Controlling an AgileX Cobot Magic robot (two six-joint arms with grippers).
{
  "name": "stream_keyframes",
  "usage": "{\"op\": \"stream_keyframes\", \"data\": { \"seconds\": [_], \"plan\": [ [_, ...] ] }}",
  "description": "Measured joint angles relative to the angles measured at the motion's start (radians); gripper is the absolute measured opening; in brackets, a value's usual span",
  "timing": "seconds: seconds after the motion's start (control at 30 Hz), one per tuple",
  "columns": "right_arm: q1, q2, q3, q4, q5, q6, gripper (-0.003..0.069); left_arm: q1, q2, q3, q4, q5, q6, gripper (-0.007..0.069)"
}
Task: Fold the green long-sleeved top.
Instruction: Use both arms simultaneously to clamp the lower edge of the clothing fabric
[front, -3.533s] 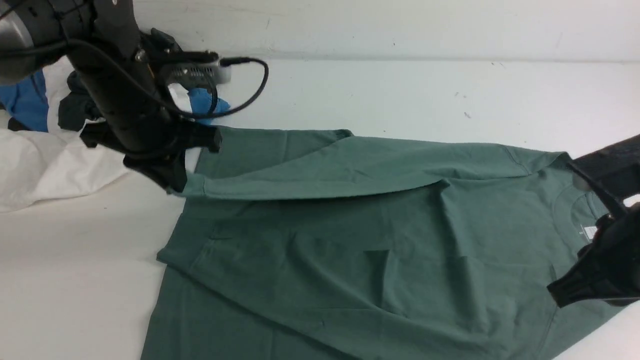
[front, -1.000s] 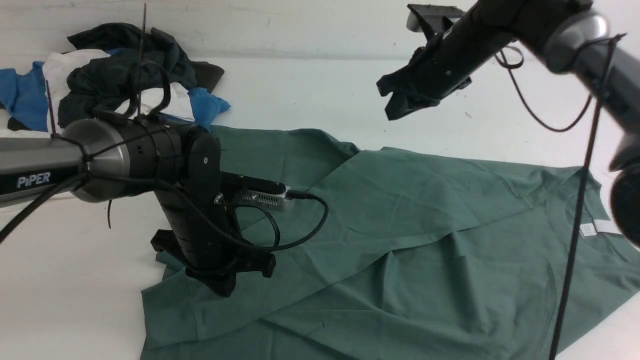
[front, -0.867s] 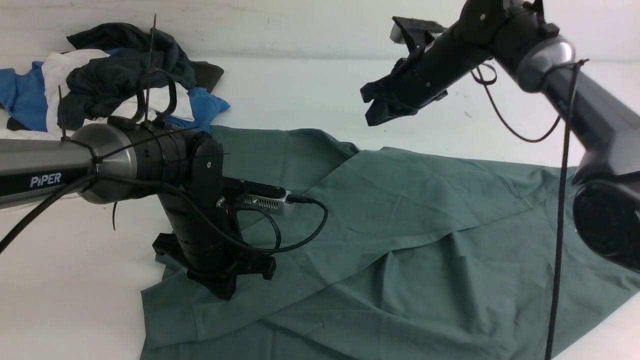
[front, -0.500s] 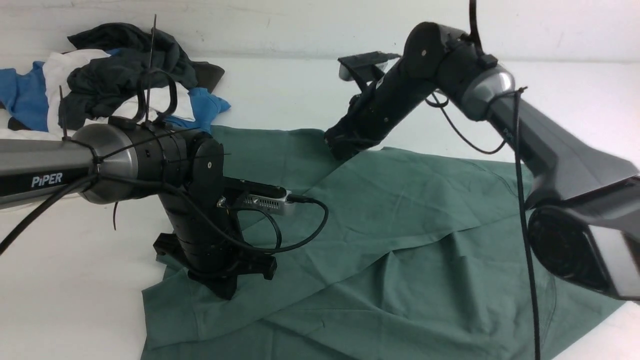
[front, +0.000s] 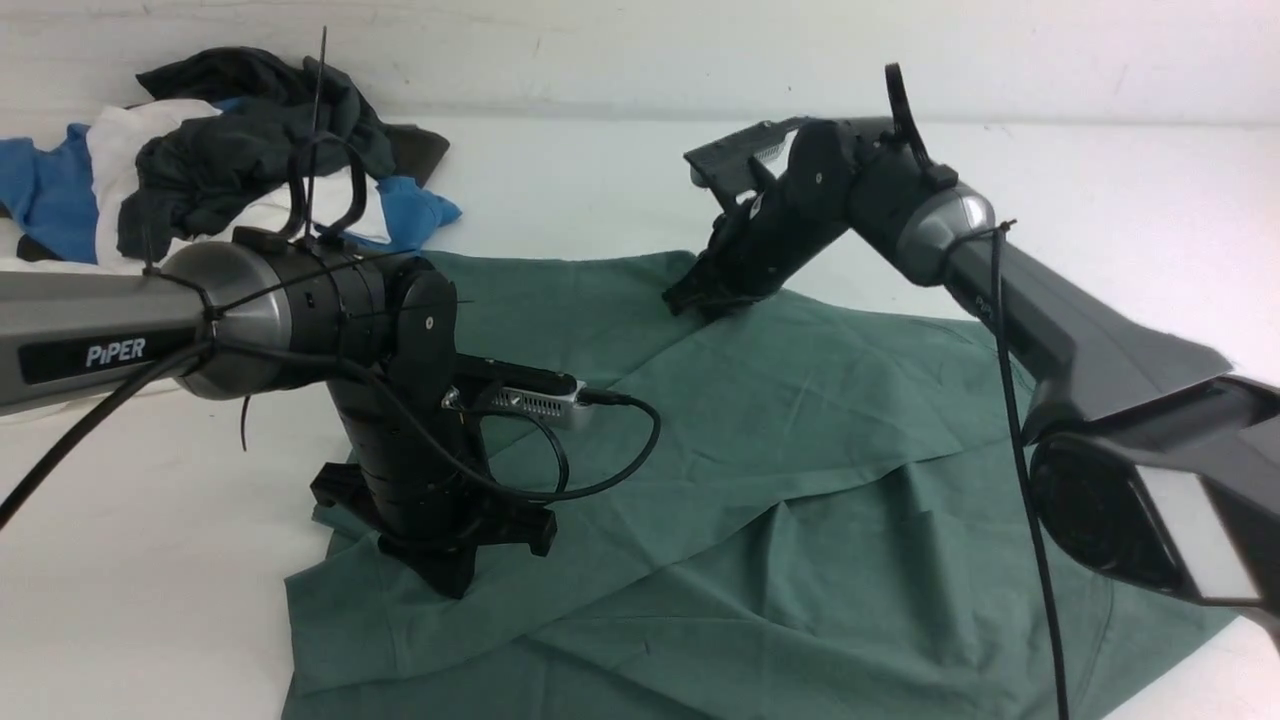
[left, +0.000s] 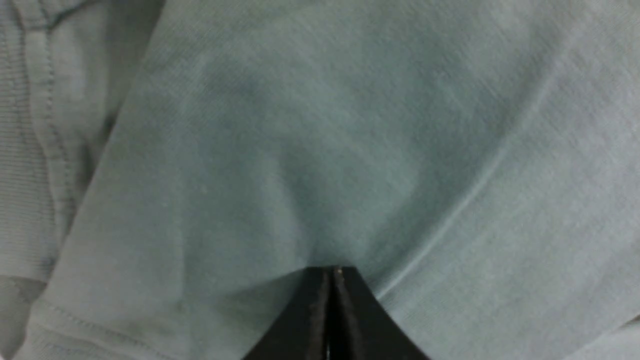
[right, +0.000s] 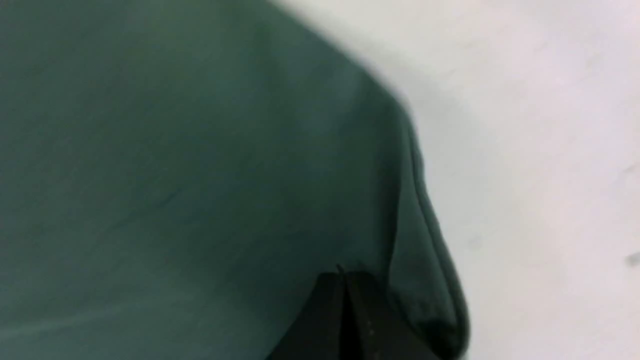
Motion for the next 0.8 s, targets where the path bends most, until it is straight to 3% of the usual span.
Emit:
{"op": "stream_keyframes", "data": {
  "seconds": [0.2, 0.33, 0.53, 0.8],
  "plan": [
    [-0.001, 0.000, 0.001, -0.039, -0.034, -0.019, -0.0015, 0.000, -0.008, 0.027, -0.001, -0.035, 0.000, -0.0004],
    [-0.001, -0.002, 0.001, -0.135, -0.033, -0.023, -0.0015, 0.000, -0.013, 0.031, -0.001, -0.040, 0.000, -0.0004],
    [-0.001, -0.081, 0.003, -0.302, 0.185, 0.038, -0.0015, 0.000, -0.054, 0.059, -0.002, -0.066, 0.000, -0.0004],
    [-0.022, -0.222, 0.001, -0.295, 0.272, 0.081, -0.0015, 0.000, -0.217, 0.109, 0.027, -0.011, -0.002, -0.0004]
  ]
}}
